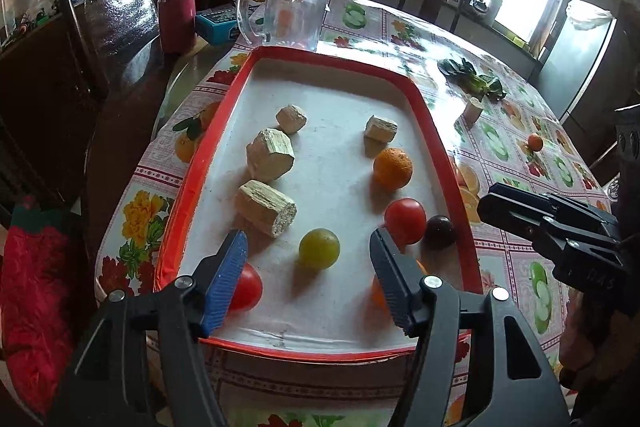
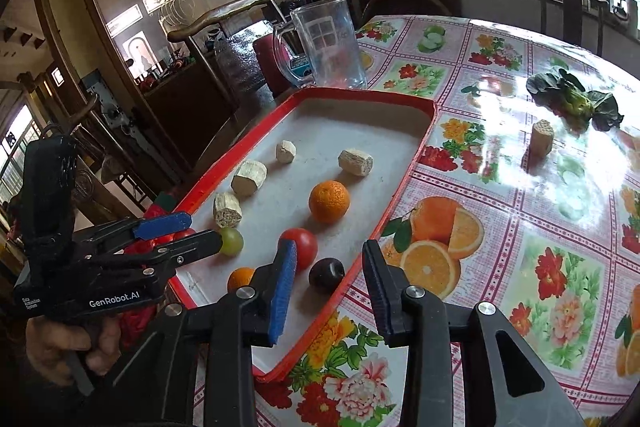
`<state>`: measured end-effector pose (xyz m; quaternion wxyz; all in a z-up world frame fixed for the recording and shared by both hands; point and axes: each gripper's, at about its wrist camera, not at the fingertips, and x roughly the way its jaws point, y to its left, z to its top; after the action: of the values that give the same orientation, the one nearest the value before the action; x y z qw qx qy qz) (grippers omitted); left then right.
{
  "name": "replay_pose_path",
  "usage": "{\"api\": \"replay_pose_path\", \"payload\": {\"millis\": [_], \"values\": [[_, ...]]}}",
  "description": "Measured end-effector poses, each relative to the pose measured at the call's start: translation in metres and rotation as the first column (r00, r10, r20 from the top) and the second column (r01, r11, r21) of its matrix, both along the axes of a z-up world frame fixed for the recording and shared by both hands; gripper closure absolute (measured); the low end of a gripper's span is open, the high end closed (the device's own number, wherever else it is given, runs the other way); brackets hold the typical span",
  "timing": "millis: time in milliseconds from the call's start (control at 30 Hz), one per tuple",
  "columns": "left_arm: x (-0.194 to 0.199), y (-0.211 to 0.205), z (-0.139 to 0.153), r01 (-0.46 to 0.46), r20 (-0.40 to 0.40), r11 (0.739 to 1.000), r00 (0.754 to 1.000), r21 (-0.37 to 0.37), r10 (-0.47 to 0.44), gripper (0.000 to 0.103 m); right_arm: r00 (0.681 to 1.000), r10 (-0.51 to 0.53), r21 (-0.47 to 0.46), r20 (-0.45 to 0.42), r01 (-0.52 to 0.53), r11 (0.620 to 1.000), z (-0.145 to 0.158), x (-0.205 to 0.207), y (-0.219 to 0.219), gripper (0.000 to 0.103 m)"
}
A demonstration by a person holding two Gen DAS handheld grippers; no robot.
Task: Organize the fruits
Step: 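Open the right gripper to drop the plum while the left gripper drops the lime, then withdraw both grippers, reach the right toward the orange while the left reaches the last cream block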
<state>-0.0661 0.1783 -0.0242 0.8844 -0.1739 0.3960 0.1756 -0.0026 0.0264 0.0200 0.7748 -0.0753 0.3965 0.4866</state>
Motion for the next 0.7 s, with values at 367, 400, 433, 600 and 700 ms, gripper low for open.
{"api": "replay_pose_path", "payload": {"millis": [367, 400, 433, 600, 700], "values": [[0.023, -0.029, 0.014, 0.064, 0.005, 0.997, 0.998, 0.032, -0.065, 0.040, 0.995, -0.101, -0.001, 0.002, 0.101, 0.995, 0.000, 0.026, -0.055, 0.057], [0.026, -0.033, 0.015, 0.072, 0.005, 0.997, 0.997, 0.035, -0.072, 0.040, 0.993, -0.116, -0.002, 0.000, 0.116, 0.993, -0.001, 0.030, -0.061, 0.056], [0.029, -0.036, 0.016, 0.080, 0.005, 0.996, 0.997, 0.037, -0.080, 0.040, 0.992, -0.129, -0.003, 0.000, 0.129, 0.992, -0.002, 0.033, -0.067, 0.054], [0.046, -0.053, 0.019, 0.119, 0.002, 0.992, 0.993, 0.043, -0.119, 0.040, 0.982, -0.187, -0.015, -0.004, 0.187, 0.982, -0.005, 0.051, -0.094, 0.054], [0.054, -0.064, 0.020, 0.142, -0.003, 0.989, 0.990, 0.048, -0.142, 0.040, 0.976, -0.217, -0.017, -0.005, 0.217, 0.976, -0.006, 0.060, -0.110, 0.053]]}}
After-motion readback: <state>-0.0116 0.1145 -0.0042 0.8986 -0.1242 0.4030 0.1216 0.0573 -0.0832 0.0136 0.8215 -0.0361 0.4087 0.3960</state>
